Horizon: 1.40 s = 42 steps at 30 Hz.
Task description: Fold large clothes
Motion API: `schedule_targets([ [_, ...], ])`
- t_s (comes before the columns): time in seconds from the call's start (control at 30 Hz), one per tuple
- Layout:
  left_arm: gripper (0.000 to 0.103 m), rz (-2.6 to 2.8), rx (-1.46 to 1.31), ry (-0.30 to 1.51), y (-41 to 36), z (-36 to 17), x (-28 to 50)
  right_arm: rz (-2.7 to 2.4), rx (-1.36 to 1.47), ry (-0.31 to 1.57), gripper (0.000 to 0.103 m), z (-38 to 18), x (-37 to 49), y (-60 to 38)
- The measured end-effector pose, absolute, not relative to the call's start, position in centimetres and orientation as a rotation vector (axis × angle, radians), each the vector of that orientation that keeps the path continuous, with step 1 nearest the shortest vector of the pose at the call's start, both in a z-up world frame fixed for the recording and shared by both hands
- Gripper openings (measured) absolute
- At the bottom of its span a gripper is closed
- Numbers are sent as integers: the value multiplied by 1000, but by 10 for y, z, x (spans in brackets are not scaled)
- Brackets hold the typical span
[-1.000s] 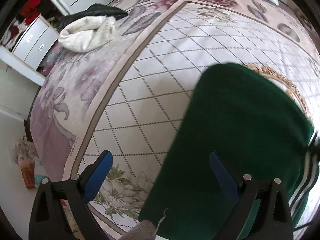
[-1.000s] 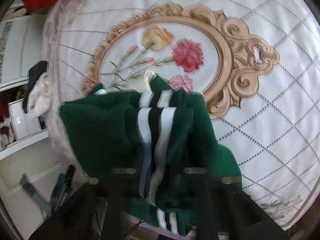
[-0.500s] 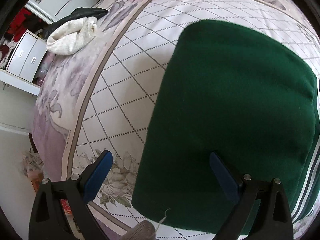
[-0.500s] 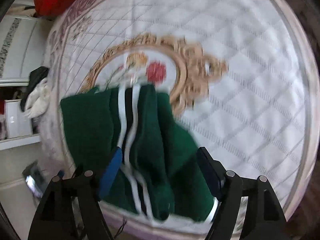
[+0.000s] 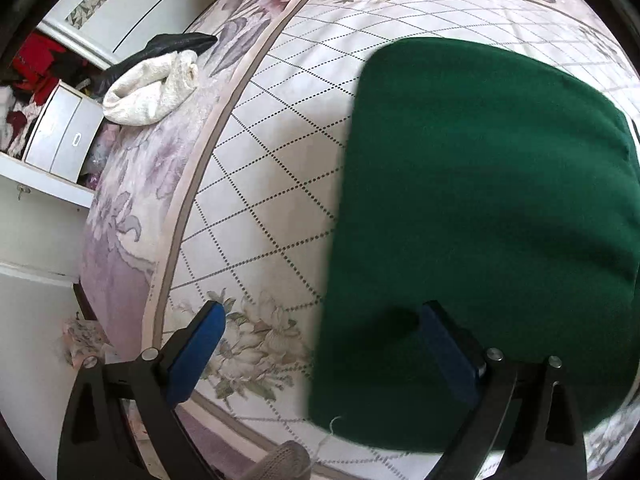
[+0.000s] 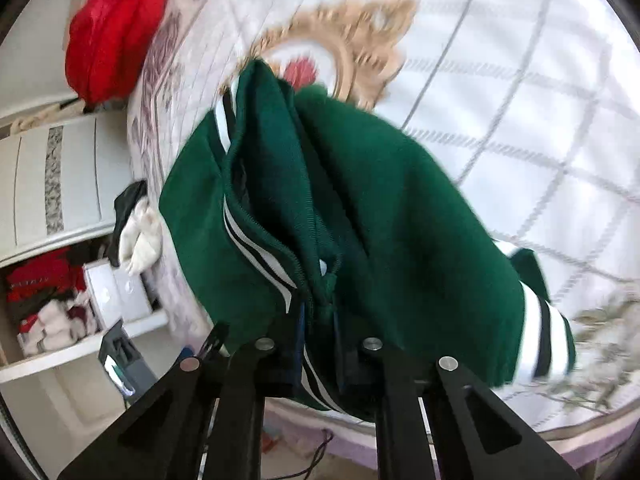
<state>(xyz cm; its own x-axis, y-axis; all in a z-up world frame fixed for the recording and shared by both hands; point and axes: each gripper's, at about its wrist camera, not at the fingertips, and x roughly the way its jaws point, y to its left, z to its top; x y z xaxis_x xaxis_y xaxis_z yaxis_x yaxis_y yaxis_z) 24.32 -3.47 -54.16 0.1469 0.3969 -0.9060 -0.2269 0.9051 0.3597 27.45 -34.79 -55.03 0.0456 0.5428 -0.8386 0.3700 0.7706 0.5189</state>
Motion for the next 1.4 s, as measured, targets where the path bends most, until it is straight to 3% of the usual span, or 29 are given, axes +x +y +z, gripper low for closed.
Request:
schedule_targets([
  [0.13,98,448,163,1377,-32,-540,229,105,624,1674,20,-573,285,-361],
  [0.23,98,462,158,1386,-25,-539,220,124,621,1660,37,-553,286,-375],
  [0.3,98,476,147,1389,-20,-539,216,136,653,1625,63,-539,280,-386],
  [0.37,98,485,136,1395,-17,-540,213,116,698,1590,70,-527,268,-403],
  [0.6,98,426,161,1395,-37,-541,215,-56,645,1600,69,-565,224,-437],
  [0.63,98,411,166,1399,-42,-542,216,-38,614,1610,65,-575,221,-435],
  [0.67,98,401,169,1399,-45,-544,216,-12,621,1618,40,-583,221,-427],
  [0.7,98,396,176,1401,-47,-545,217,5,679,1631,28,-595,217,-424],
  [0.73,98,391,186,1405,-49,-547,217,28,762,1651,28,-606,214,-419],
  [0.77,98,387,188,1409,-50,-549,217,68,833,1672,21,-614,211,-413],
  [0.9,98,387,194,1428,-48,-553,217,68,1120,1689,18,-653,187,-429],
  [0.97,98,392,203,1423,-45,-550,217,95,1144,1700,18,-652,187,-433],
  [1.07,98,402,207,1407,-39,-544,217,68,975,1729,28,-617,196,-432],
  [1.17,98,420,196,1391,-32,-538,218,-87,645,1639,67,-561,206,-428],
  [1.2,98,425,194,1387,-30,-537,219,-106,593,1592,70,-546,209,-426],
  [1.27,98,432,180,1386,-27,-537,221,-73,556,1525,74,-528,218,-422],
  [1.37,98,433,169,1390,-25,-540,223,36,595,1571,77,-550,236,-408],
  [1.4,98,431,168,1388,-25,-540,224,75,620,1590,60,-564,241,-404],
])
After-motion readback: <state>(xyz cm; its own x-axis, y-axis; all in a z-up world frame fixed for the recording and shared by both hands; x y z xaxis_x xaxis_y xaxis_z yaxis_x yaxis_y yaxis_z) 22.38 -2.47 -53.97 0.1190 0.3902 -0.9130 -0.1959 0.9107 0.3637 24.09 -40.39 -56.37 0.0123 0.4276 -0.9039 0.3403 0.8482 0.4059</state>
